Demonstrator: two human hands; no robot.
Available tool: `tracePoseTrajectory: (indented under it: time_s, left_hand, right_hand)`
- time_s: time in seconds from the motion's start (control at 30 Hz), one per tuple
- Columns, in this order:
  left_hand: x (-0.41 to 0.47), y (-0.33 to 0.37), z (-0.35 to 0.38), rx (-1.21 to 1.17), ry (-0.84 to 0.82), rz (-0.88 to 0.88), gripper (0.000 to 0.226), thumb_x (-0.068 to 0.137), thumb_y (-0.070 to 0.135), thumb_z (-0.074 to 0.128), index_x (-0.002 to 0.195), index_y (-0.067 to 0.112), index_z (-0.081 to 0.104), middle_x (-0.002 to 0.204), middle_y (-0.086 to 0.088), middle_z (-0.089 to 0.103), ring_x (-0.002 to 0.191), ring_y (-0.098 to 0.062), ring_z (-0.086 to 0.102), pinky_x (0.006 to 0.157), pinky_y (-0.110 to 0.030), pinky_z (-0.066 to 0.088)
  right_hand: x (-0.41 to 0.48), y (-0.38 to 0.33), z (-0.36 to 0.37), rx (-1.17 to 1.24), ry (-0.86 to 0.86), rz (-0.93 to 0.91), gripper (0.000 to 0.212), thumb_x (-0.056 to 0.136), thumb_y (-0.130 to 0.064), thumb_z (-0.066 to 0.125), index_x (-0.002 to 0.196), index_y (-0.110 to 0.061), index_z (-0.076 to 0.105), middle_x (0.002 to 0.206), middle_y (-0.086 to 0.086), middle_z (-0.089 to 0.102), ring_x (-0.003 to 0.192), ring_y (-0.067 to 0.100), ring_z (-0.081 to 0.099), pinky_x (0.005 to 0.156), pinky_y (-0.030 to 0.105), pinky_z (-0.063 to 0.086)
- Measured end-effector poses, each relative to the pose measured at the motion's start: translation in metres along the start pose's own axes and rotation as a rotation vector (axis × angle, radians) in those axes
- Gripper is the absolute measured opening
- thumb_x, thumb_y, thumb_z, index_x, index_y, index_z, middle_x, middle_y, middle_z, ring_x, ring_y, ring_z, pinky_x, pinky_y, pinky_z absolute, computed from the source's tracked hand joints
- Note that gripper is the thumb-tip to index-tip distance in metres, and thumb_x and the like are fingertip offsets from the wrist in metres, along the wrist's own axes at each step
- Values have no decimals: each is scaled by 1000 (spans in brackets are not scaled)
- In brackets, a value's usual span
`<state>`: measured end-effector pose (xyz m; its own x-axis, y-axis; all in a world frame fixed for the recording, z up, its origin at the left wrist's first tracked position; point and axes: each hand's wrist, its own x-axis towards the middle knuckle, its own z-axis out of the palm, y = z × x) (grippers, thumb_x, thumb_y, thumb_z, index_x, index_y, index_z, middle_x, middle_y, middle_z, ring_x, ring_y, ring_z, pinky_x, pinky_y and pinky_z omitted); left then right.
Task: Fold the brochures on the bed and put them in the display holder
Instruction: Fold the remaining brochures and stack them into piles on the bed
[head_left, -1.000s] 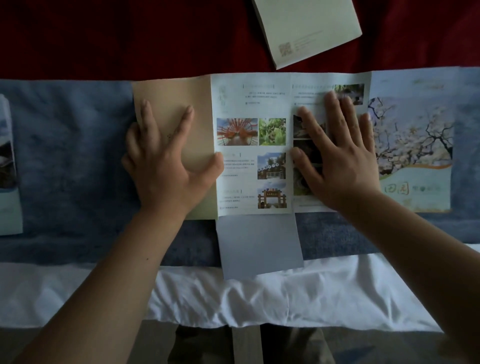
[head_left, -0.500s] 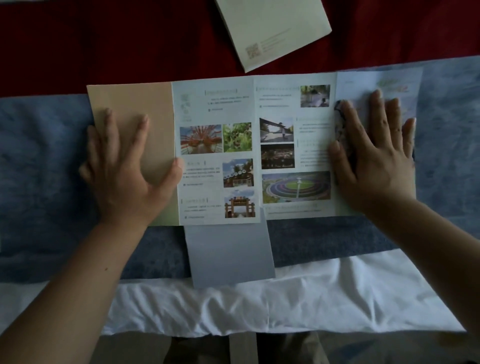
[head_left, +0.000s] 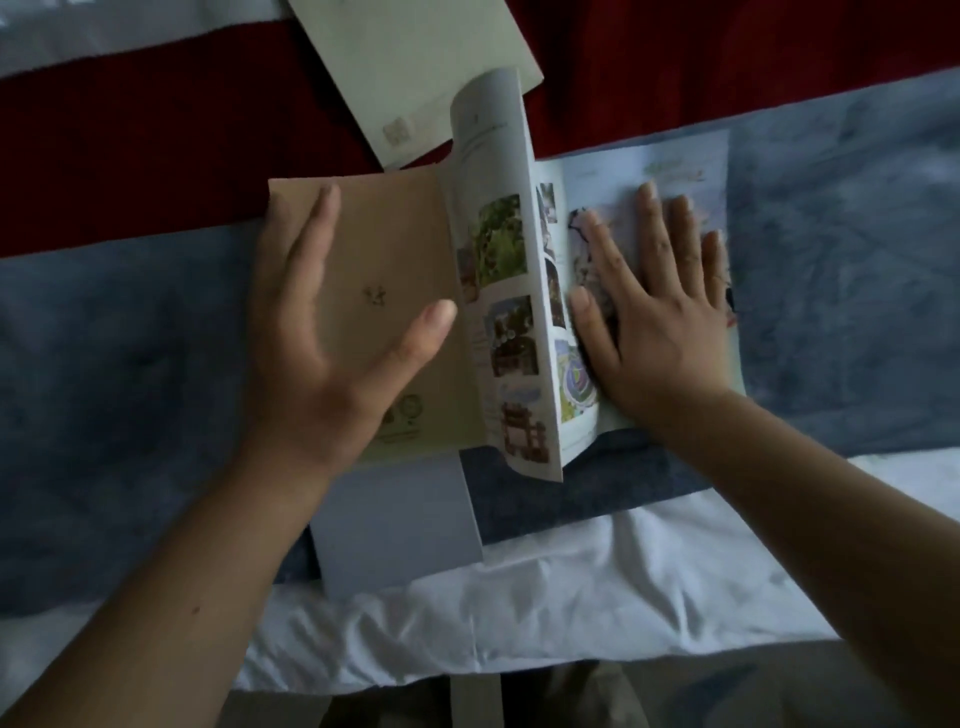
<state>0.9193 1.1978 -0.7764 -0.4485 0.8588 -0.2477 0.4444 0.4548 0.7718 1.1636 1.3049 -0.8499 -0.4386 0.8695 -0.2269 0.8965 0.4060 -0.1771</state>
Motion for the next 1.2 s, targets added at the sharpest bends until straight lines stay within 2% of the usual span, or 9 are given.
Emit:
tracePoseTrajectory:
  time_s: [0.13,0.23,0.33,0.43,0.63,0.83,1.0,1.1,1.2]
  left_hand:
    - [-1,8,22,-87,73,-67,102,70,76,76,157,49,29,172,7,13,157,-2,13,126,-39,26]
    - [3,2,24,-199,193,-200,94,74,57,86,152,57,33,159,9,42,142,-11,47,110,-42,50]
    - [2,0,20,-263,243,-237,84,90,20,80,157,41,34,138,24,56,119,0,64,94,-26,58]
    - [0,-5,9,-312,290,-235,71,96,-2,67,156,26,39,133,12,67,117,-2,67,102,-33,56]
    - [1,-19,-31,-374,472,-257,48,103,-1,52,145,23,51,120,16,74,120,-6,66,105,-42,55]
    - [-2,-41,-78,-483,361,-360,53,104,4,52,150,30,51,116,21,72,110,0,65,100,-43,58]
    - [-3,-37,-91,-530,324,-369,49,104,6,52,142,35,57,128,17,70,124,-8,63,105,-48,53]
    - [-3,-29,-82,-478,336,-373,45,103,3,54,129,37,64,110,23,73,115,-7,65,109,-45,51]
    - [-5,-39,-81,-300,328,-364,45,106,10,52,140,39,59,120,28,68,116,2,64,106,-34,53]
  right_hand:
    - [-3,2,-1,19,-3,-6,66,105,-63,21,164,-38,3,172,7,-10,157,31,-13,127,53,-3]
    - [-4,3,-1,28,-5,-9,66,105,-63,23,164,-39,4,172,7,-11,157,31,-14,126,54,-2]
    - [-3,2,1,31,10,-16,66,105,-63,23,164,-38,6,172,7,-8,158,32,-12,126,54,-1]
    - [-3,3,2,27,17,-17,65,105,-62,22,164,-38,6,172,7,-8,158,32,-12,126,55,-1]
    - [-3,3,3,37,33,-22,66,106,-61,25,164,-37,7,172,7,-6,158,33,-10,126,55,-1]
    - [-4,3,3,31,27,-18,66,105,-61,27,164,-37,7,172,7,-7,158,32,-11,126,55,0]
    - [-3,2,1,0,6,-9,67,105,-63,24,164,-39,1,172,6,-11,157,31,-14,127,54,-2]
    - [-4,0,0,-6,-1,0,67,105,-62,26,163,-41,0,172,5,-12,157,30,-15,127,54,-2]
    - [-5,-4,-2,-27,-15,14,66,105,-63,25,162,-43,-2,172,4,-13,157,29,-16,127,54,-2]
